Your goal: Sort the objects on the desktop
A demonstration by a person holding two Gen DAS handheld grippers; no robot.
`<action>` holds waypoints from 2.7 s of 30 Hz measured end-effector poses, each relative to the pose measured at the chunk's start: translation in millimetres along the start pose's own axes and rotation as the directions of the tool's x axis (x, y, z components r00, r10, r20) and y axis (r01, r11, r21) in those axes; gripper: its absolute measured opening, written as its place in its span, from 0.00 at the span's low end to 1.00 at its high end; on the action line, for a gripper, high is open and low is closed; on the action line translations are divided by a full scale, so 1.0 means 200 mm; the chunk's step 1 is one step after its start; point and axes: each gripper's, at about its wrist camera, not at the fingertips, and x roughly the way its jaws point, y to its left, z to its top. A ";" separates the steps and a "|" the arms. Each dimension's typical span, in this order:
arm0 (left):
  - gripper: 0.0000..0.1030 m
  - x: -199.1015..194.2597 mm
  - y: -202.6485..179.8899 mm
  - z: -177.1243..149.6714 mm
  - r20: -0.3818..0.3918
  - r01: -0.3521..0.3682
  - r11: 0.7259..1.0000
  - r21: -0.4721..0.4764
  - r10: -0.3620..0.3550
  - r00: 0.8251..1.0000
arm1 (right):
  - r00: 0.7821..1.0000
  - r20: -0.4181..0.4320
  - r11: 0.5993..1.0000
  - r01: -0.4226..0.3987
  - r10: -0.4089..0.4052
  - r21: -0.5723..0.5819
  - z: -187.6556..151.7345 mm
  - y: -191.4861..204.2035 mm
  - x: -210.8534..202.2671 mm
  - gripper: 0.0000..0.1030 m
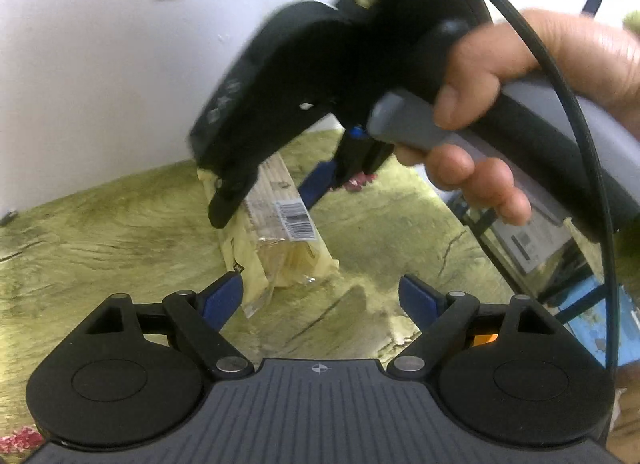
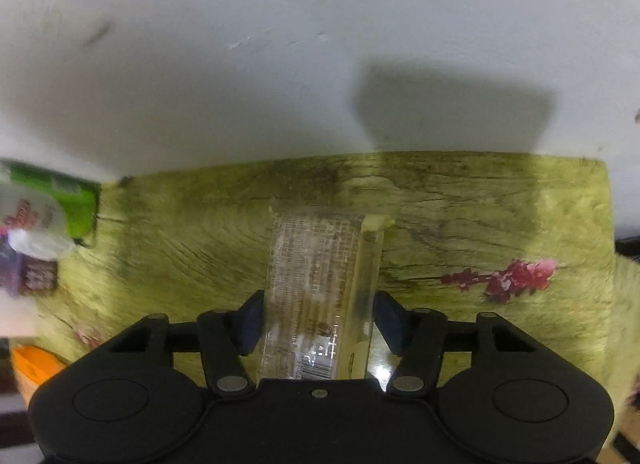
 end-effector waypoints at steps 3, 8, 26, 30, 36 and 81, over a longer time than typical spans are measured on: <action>0.85 -0.04 0.01 0.00 0.023 -0.018 1.000 -0.009 0.018 1.000 | 0.990 0.021 0.986 -0.144 0.142 0.089 -0.01 -0.09 0.01 0.53; 0.85 -0.08 0.03 0.02 0.033 -0.023 1.000 -0.004 0.023 0.999 | 0.931 0.079 0.900 -0.364 0.356 0.241 -0.06 -0.30 0.03 0.53; 0.85 0.00 -0.03 0.04 0.012 -0.027 0.999 0.038 0.026 1.000 | 0.890 0.167 0.851 -0.455 0.425 0.262 -0.16 -0.46 0.01 0.50; 0.85 0.02 -0.03 0.04 0.009 -0.031 0.998 0.046 0.030 1.000 | 0.885 0.172 0.847 -0.464 0.432 0.261 -0.18 -0.49 0.00 0.52; 0.85 0.01 -0.06 0.05 0.005 -0.031 0.998 0.058 0.031 1.000 | 0.888 0.180 0.849 -0.458 0.424 0.262 -0.20 -0.52 -0.03 0.57; 0.86 0.07 -0.30 0.03 0.005 0.037 0.974 0.222 -0.039 0.999 | 0.979 0.200 0.988 0.003 -0.034 0.155 -0.36 -0.58 -0.33 0.70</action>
